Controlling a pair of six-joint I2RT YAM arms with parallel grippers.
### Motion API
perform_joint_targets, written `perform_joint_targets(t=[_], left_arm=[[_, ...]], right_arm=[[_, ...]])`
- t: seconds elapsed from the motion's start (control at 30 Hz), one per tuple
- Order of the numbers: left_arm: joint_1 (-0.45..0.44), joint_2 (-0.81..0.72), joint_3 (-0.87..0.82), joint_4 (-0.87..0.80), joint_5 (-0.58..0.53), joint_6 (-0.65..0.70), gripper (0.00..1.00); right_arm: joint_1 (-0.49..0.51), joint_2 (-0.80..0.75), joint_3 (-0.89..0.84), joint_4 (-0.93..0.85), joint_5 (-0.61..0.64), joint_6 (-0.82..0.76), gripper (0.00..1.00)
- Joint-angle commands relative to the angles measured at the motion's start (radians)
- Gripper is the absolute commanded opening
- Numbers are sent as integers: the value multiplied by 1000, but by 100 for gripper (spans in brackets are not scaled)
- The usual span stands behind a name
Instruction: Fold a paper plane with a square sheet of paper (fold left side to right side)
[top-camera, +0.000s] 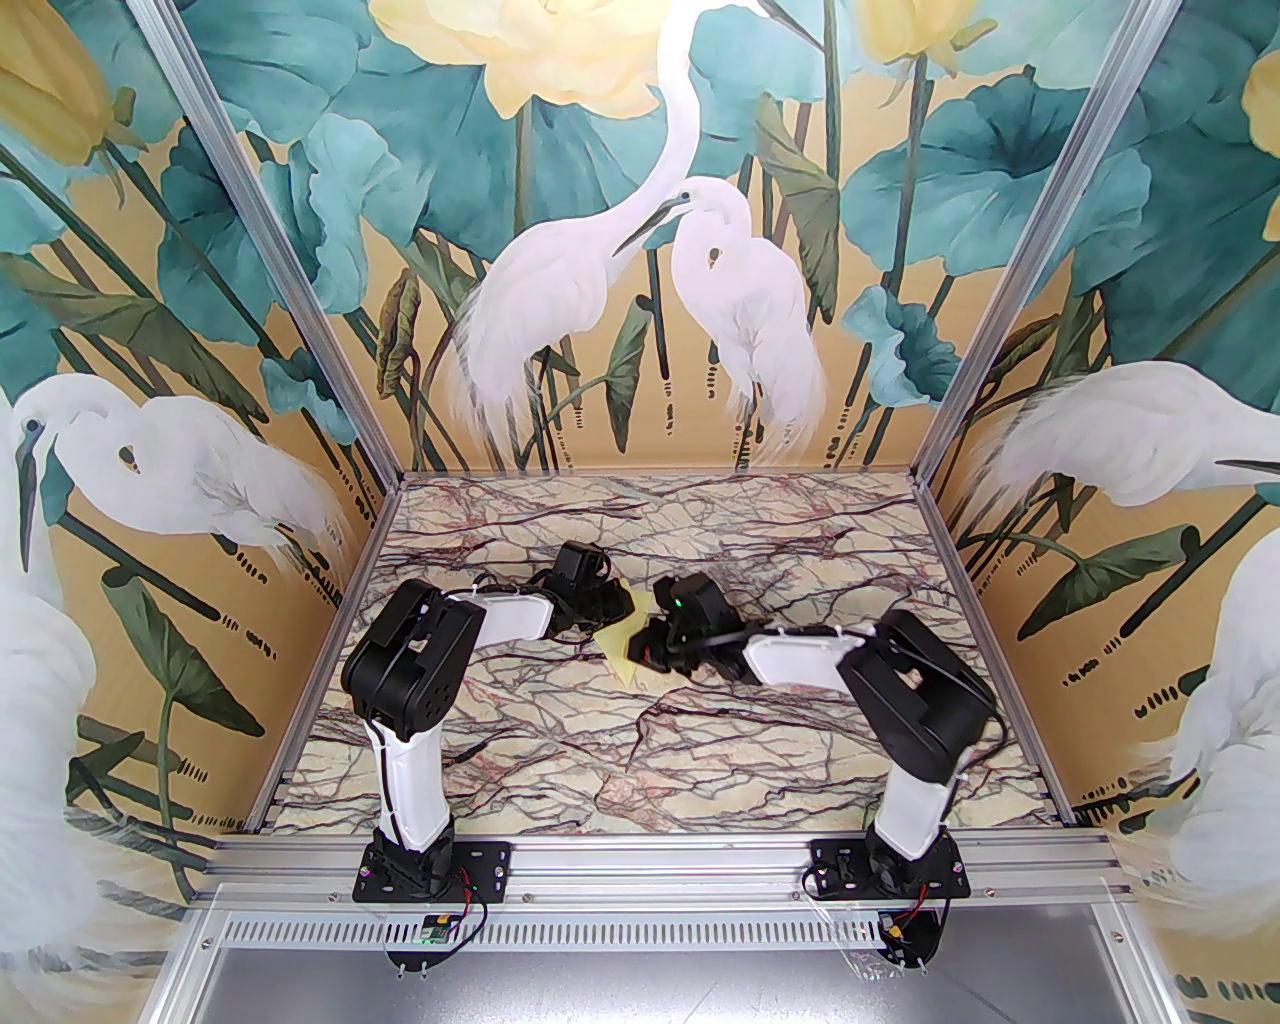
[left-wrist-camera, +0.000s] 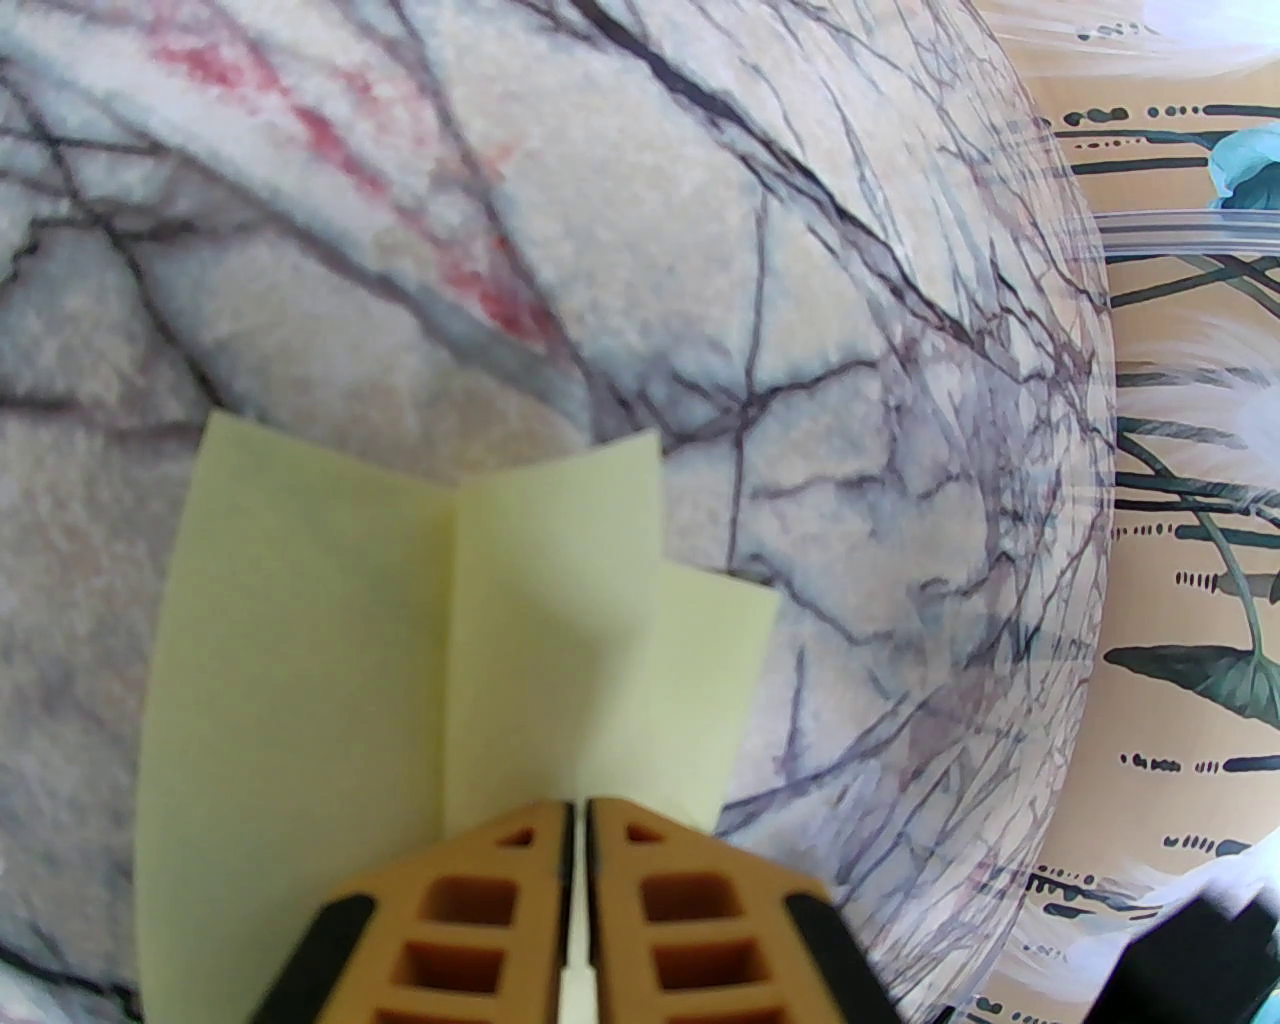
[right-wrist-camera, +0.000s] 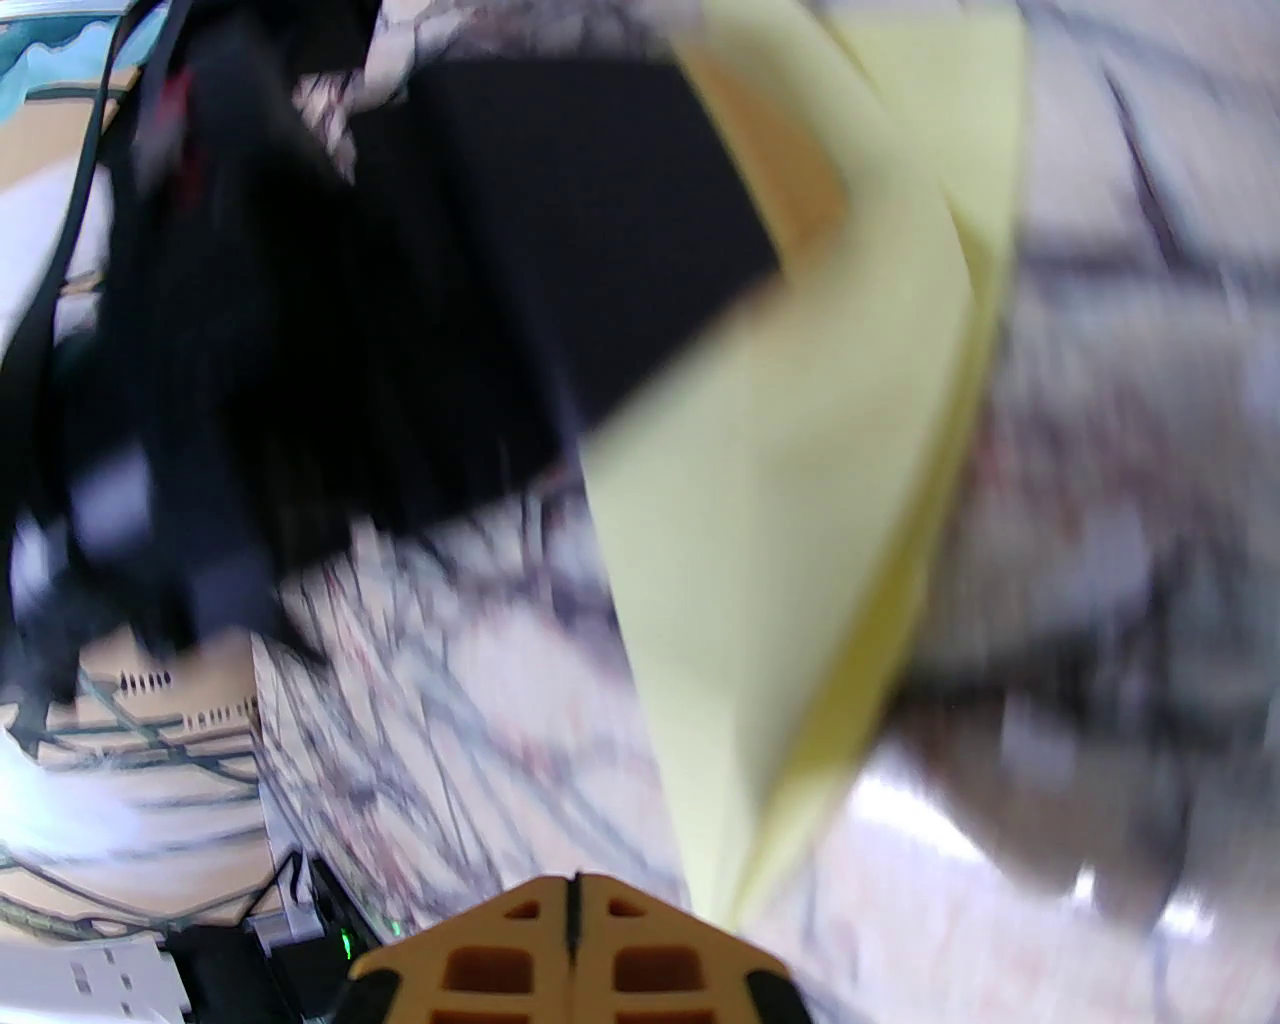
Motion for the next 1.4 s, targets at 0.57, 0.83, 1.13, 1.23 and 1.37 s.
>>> perform_joint_targets(t=[0.57,0.83,1.13,1.23,1.37], left_arm=[[25,6,-38,76,11,40,16],[72,40,-10,118,41,33,18],[102,121,114,40,45,57,18],[105,132,154,9,32,72,18],[106,159,218,-59,-4,102,18]], right_arm=[[6,204,5,-166,-4,-79,0],[23,212,10,-217,-4,-95,0],[34,208,5,-233,-6,-101,0],[36,205,1,-230,-8,-100,0],[37,204,0,-230,-9,-99,0]])
